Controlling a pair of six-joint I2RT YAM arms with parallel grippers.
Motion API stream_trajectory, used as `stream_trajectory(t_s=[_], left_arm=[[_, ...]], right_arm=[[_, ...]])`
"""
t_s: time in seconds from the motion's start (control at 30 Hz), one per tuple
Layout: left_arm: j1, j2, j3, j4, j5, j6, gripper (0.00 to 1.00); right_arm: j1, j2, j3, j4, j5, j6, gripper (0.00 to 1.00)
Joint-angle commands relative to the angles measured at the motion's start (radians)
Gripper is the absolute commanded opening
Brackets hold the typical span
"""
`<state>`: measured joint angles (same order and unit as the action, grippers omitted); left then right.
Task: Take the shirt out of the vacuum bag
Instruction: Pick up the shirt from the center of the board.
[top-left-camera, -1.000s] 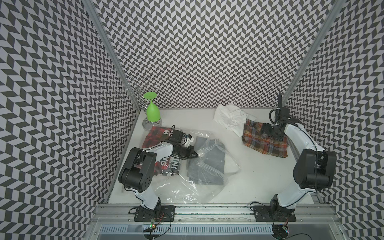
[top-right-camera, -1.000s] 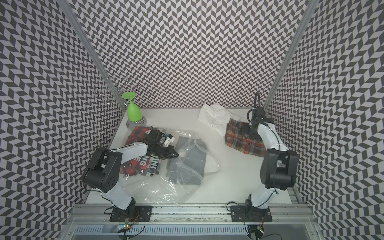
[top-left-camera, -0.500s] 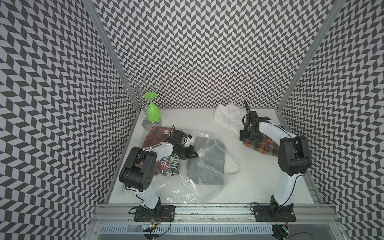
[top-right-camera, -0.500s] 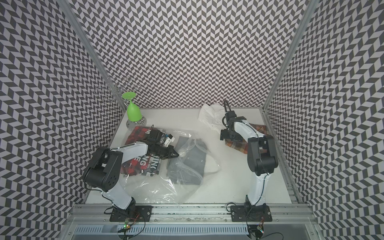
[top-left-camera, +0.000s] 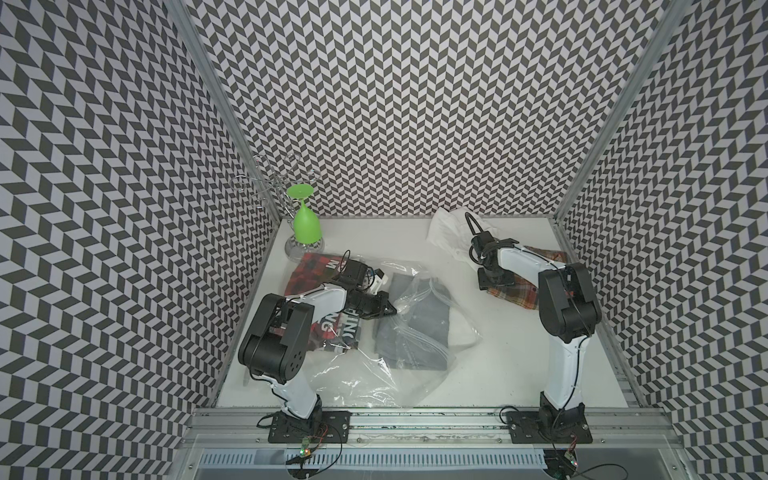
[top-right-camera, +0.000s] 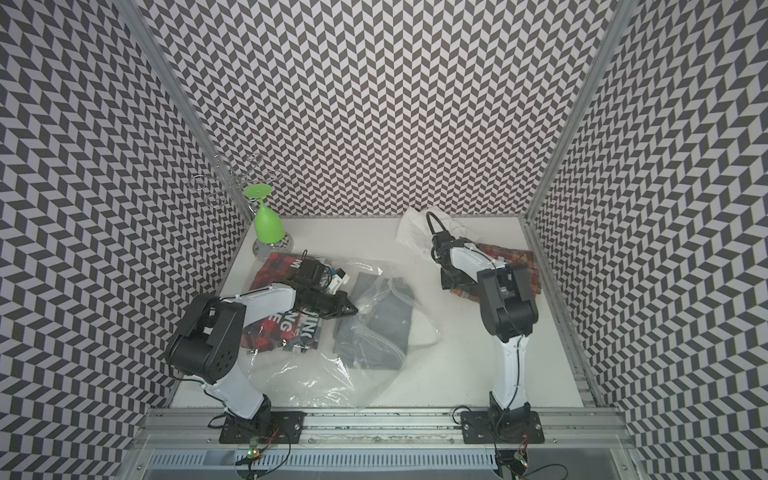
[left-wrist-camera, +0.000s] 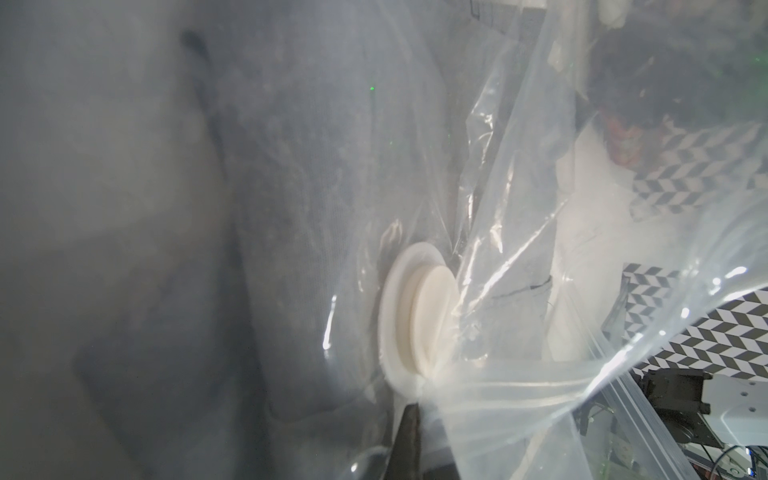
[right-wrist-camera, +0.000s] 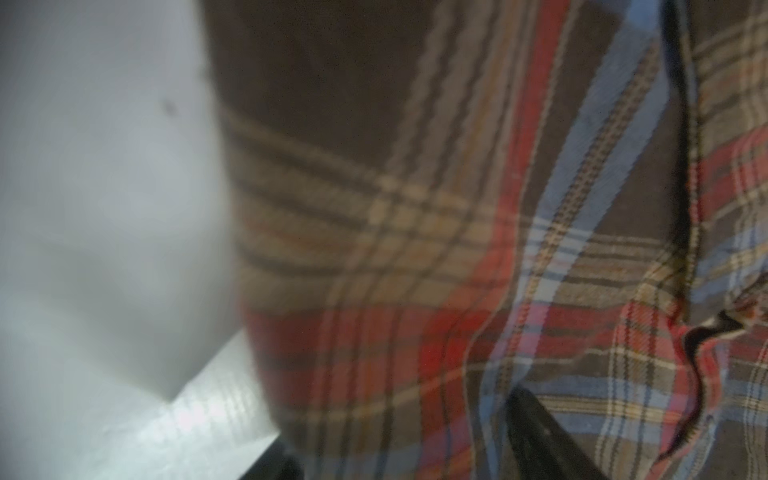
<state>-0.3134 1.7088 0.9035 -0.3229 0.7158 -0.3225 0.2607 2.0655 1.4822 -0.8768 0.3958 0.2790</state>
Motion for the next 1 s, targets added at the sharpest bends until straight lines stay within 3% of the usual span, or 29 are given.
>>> stream_trajectory(t_s=[0.0, 0.1, 0.2, 0.5, 0.77, 0.97], left_arm=[[0.01, -0.005, -0.016, -0.023, -0.016, 0.015, 0.0], [0.014, -0.005, -0.014, -0.026, -0.018, 0.016, 0.0], [0.013, -0.007, -0.015, -0.026, -0.018, 0.017, 0.0], [0.014, -0.009, -0.014, -0.024, -0.016, 0.016, 0.0], [0.014, -0.012, -0.014, -0.024, -0.015, 0.017, 0.0], [0.014, -0.014, -0.018, -0.023, -0.014, 0.017, 0.0]], right_arm=[[-0.015, 0.006, -0.079, 0.005, 0.042, 0.014, 0.45], [-0.034, -0.05, -0.098, 0.014, 0.013, 0.032, 0.15], [-0.057, -0.115, -0.106, 0.012, -0.03, 0.044, 0.01], [-0.209, -0.336, 0.026, -0.002, -0.316, 0.079, 0.0], [-0.257, -0.365, 0.223, -0.013, -0.503, 0.162, 0.0], [-0.26, -0.385, 0.237, 0.053, -0.583, 0.234, 0.0]])
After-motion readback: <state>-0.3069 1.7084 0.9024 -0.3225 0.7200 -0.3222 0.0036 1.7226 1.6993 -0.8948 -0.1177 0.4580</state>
